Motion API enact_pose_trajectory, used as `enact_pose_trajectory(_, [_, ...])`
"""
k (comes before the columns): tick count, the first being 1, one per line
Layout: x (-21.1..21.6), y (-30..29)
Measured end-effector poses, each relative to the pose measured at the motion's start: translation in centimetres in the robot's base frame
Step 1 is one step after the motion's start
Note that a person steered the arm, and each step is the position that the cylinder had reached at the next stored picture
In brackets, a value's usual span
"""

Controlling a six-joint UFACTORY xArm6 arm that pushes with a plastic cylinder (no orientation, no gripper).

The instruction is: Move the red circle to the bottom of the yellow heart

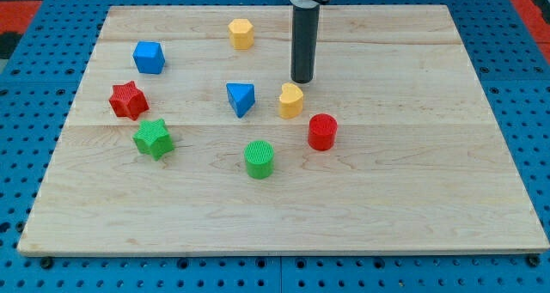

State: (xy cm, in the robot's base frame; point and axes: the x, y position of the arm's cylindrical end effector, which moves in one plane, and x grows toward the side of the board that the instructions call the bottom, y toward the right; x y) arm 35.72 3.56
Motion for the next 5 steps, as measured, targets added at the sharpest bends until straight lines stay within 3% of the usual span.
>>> enact_pose_trajectory(2, [1.8,1.1])
enact_pose_trajectory(3, [2.5,6.1])
enact_pose_trajectory(5, [11.0,8.1])
